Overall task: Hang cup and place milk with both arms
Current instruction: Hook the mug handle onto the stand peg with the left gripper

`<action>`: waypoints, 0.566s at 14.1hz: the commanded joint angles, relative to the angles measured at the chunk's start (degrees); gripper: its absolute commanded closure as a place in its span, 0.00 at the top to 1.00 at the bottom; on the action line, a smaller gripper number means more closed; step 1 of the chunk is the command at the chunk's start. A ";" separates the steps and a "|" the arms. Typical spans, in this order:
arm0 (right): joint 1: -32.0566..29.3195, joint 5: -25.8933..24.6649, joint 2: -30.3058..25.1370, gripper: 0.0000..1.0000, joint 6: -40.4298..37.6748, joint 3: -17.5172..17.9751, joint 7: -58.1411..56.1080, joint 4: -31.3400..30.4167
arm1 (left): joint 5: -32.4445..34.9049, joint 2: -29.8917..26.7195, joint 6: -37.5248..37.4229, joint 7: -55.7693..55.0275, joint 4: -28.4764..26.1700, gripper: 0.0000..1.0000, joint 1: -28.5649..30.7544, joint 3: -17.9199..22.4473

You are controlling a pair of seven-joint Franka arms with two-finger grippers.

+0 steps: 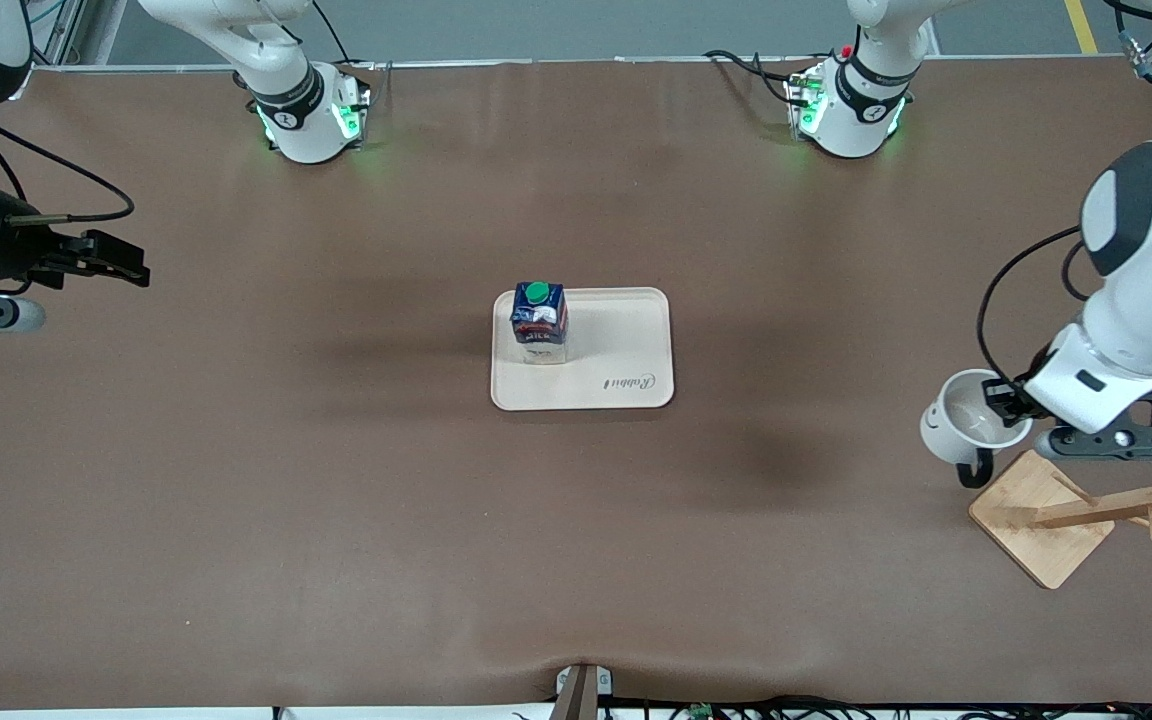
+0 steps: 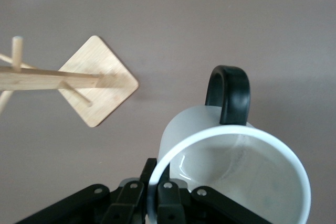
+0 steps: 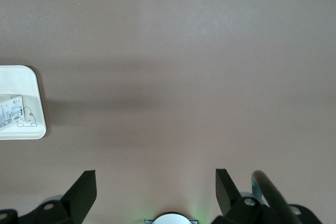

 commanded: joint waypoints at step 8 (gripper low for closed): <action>-1.14 1.09 4.37 1.00 -6.23 0.26 -0.13 -0.07 | -2.69 0.28 -3.10 13.92 1.88 0.00 7.50 -0.13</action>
